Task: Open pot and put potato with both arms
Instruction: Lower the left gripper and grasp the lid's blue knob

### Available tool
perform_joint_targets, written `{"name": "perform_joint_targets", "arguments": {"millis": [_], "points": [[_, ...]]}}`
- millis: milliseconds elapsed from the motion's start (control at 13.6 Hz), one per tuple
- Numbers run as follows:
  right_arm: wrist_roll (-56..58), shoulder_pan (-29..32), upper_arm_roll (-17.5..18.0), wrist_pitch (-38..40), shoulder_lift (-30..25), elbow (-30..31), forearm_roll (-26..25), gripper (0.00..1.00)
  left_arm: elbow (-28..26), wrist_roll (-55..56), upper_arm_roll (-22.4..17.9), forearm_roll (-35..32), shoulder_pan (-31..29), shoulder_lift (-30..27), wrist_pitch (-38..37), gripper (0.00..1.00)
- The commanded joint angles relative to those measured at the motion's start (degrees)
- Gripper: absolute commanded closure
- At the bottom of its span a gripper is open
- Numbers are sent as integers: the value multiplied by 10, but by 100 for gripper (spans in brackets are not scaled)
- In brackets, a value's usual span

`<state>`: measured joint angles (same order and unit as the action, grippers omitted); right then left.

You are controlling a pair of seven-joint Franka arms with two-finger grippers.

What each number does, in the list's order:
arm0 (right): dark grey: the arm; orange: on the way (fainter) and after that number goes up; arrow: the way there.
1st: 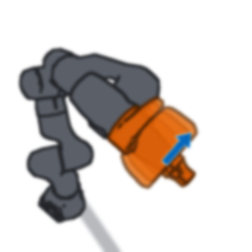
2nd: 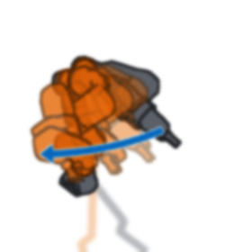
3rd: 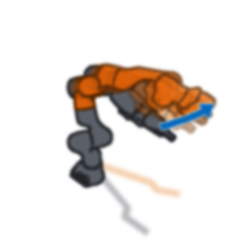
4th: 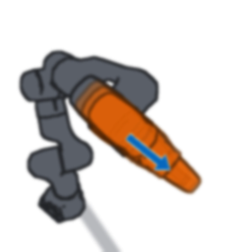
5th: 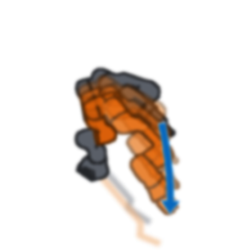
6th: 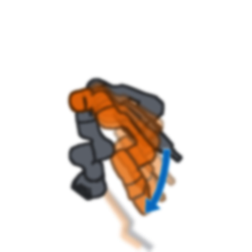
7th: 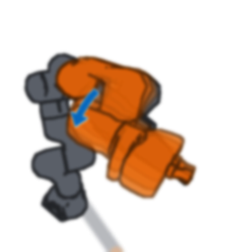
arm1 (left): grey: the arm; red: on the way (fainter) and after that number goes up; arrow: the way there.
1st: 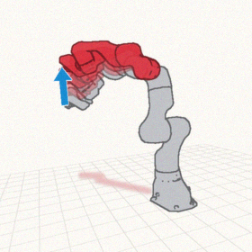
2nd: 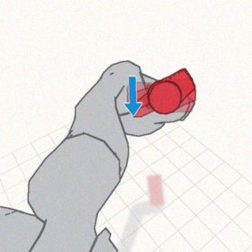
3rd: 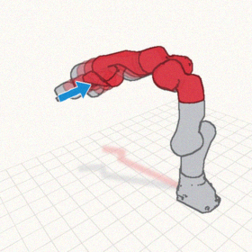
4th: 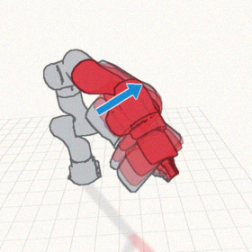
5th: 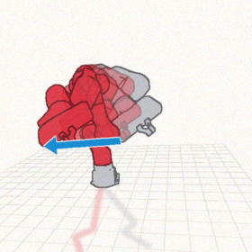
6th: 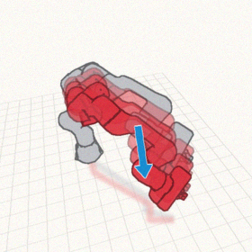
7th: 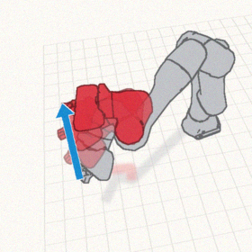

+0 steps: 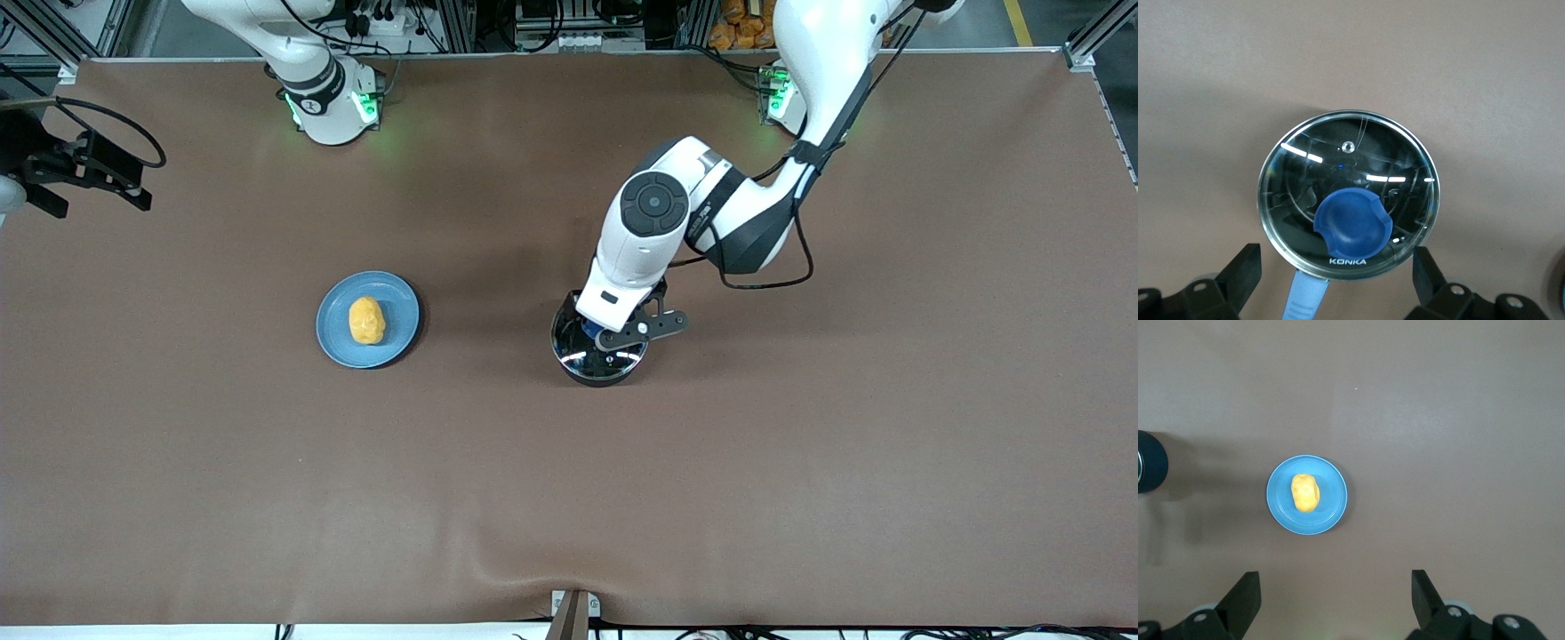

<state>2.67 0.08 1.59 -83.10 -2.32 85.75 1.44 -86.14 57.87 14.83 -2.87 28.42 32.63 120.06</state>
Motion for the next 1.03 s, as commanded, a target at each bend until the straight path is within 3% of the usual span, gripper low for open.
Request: {"name": "perform_joint_targets", "arguments": {"millis": [0,957], "points": [[1,4,0,10,8,-16,10,0,11,35,-6,-33,14,23,18,0],[1,4,0,10,8,-16,11,0,11,68,-7,-73,28,66,49,0]]}}
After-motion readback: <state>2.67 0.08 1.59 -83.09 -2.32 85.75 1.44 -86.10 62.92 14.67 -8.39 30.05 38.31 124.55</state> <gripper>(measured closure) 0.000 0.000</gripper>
